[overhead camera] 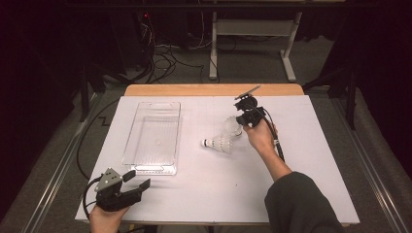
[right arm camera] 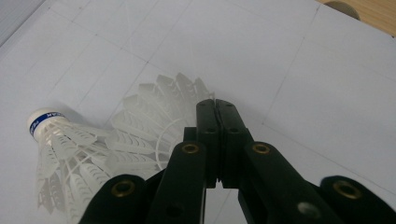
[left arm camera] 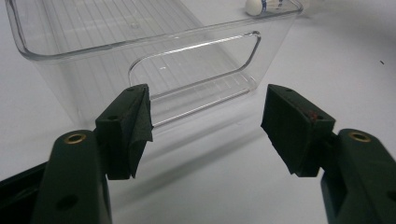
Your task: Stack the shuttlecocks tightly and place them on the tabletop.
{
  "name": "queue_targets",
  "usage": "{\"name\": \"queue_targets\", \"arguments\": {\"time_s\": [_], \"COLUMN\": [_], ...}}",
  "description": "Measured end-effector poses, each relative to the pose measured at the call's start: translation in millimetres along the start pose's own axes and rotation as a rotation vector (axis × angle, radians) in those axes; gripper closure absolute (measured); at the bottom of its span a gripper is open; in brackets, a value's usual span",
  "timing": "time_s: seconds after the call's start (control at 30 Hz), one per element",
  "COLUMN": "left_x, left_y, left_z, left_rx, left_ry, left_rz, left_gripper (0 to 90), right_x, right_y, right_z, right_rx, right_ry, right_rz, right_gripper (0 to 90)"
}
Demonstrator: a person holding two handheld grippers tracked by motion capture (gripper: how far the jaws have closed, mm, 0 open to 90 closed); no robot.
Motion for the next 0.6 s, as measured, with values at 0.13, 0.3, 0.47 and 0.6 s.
{"name": "queue_targets", "arguments": {"time_s": [0.13,0.3,0.47,0.6], "left_x": [0.0,0.1,0.1,0.1], "left_y": [-0.1,-0.2,-0.3,-0.4], "left_z": [0.0,0.1,0.5,0.9], "left_rx": [0.000,0.001,0.000,0.000], "left_ry": [0.000,0.000,-0.002,-0.006], "left_rz": [0.000,-0.001,-0.002,-0.005], "left_gripper": [33.7,33.7,33.7,33.7], "right_x": [-4.2,-9.4,-16.6,-24.5], "right_y": [2.7,8.4,12.1,13.9], "right_z": [2.6,2.9,-1.0,-2.7], "right_rx": [0.004,0.016,0.034,0.050], "right_ry": [-0.003,0.004,0.021,0.030], "right_rz": [0.007,0.018,0.029,0.035], "right_gripper": [90.0,90.0,90.0,90.0]}}
Point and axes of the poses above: each handheld gripper's, and its own axes: y roughly backward along the jaws, x roughly out of its top, z roughly to its right, the point moved 4 cm from there along -y, roughly forward along the jaws, and after that the axes turned 10 degrees about -z, right-handed, at the moved point
